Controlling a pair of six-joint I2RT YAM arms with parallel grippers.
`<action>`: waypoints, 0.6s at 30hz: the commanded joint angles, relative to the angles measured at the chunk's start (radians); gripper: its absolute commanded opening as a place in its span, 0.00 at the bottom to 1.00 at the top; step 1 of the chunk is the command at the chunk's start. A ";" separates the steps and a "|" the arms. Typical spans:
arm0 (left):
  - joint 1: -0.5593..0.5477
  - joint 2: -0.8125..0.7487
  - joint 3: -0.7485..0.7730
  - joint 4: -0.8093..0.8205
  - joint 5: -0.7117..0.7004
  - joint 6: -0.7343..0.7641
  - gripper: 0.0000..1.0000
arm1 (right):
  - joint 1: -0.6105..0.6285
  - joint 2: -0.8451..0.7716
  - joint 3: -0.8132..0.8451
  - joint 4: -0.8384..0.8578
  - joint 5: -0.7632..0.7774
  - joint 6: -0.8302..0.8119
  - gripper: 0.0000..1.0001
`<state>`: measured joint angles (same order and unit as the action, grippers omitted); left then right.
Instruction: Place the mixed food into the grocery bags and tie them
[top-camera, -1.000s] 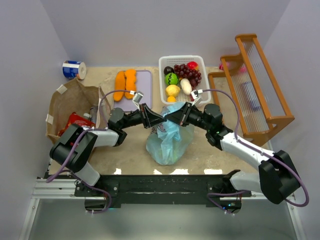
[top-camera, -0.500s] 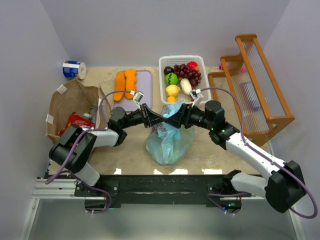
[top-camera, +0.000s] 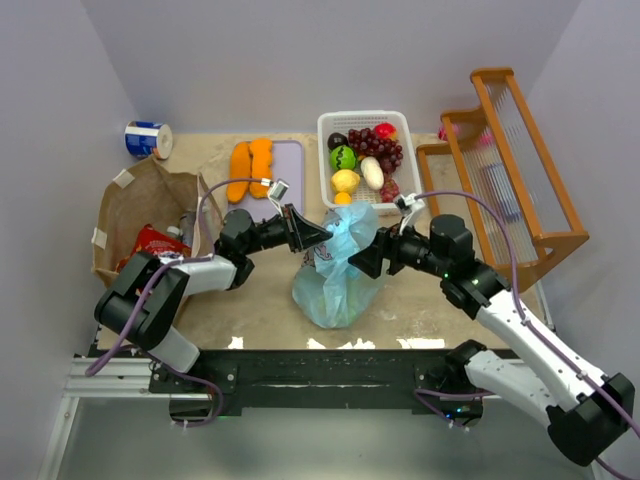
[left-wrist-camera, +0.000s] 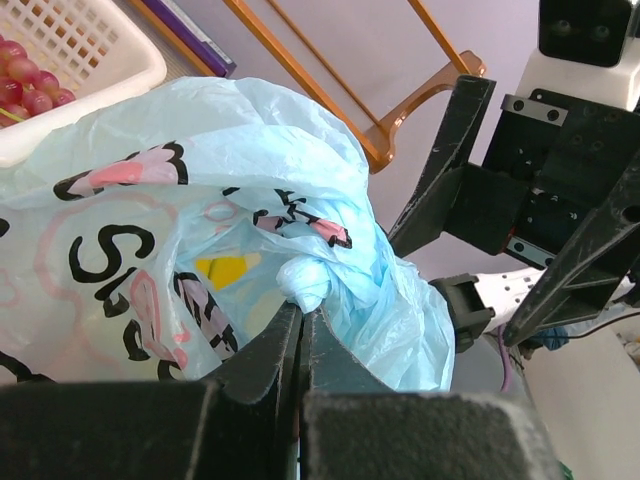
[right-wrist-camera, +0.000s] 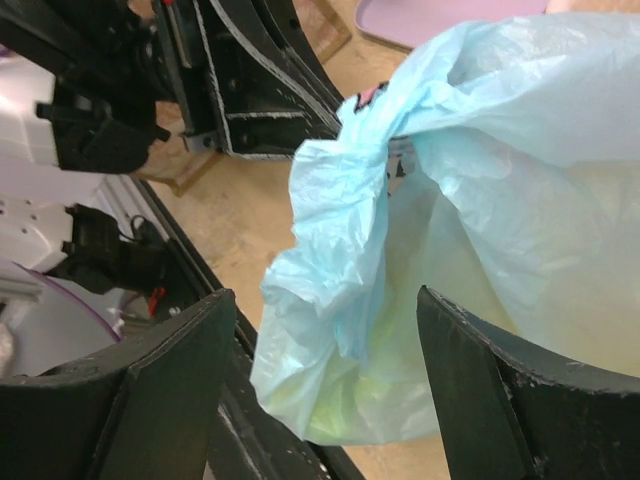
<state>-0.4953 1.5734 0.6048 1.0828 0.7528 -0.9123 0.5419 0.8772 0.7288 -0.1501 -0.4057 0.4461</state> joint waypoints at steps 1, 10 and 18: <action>0.001 -0.042 0.038 -0.012 -0.018 0.044 0.00 | -0.002 0.022 -0.005 -0.092 0.022 -0.115 0.72; 0.001 -0.049 0.041 -0.037 -0.015 0.050 0.00 | 0.023 0.106 -0.025 -0.049 -0.012 -0.126 0.63; 0.001 -0.053 0.046 -0.043 -0.009 0.058 0.00 | 0.032 0.161 -0.045 0.063 0.002 -0.110 0.42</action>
<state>-0.4953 1.5536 0.6136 1.0214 0.7467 -0.8932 0.5697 1.0191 0.6949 -0.1791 -0.4072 0.3435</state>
